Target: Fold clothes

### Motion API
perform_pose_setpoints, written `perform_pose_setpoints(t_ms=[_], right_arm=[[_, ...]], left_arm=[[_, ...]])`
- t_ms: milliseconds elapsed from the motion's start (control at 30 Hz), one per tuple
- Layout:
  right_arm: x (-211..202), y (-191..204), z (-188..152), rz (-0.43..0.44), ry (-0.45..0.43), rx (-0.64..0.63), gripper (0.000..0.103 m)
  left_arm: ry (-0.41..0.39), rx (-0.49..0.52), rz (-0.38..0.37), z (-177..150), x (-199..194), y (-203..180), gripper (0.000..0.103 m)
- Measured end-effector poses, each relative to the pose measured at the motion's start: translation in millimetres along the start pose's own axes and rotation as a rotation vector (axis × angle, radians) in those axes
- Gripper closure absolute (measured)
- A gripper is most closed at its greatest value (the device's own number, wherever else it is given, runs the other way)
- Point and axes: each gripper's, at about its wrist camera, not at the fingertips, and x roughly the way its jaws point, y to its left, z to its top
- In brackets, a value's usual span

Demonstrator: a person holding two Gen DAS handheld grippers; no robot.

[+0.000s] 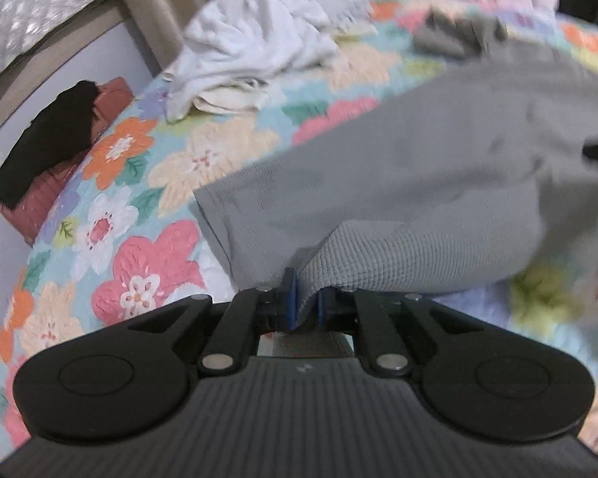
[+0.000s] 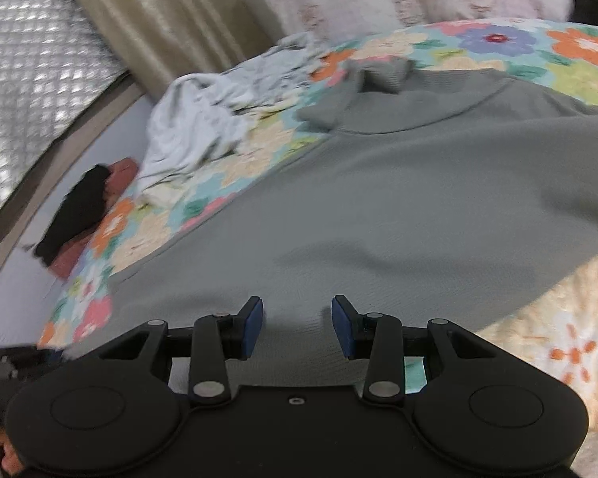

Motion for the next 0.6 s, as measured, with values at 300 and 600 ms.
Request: perform_pose_setpoints(t_ms=[300, 600], right_arm=[[11, 63, -18, 0.259, 0.098, -0.198, 0.058], [31, 142, -82, 0.169, 0.141, -0.777, 0.056]], left_arm=[[-0.043, -0.203, -0.128, -6, -15, 28, 0.094], [0.015, -0.257, -0.247, -27, -23, 48, 0.093]])
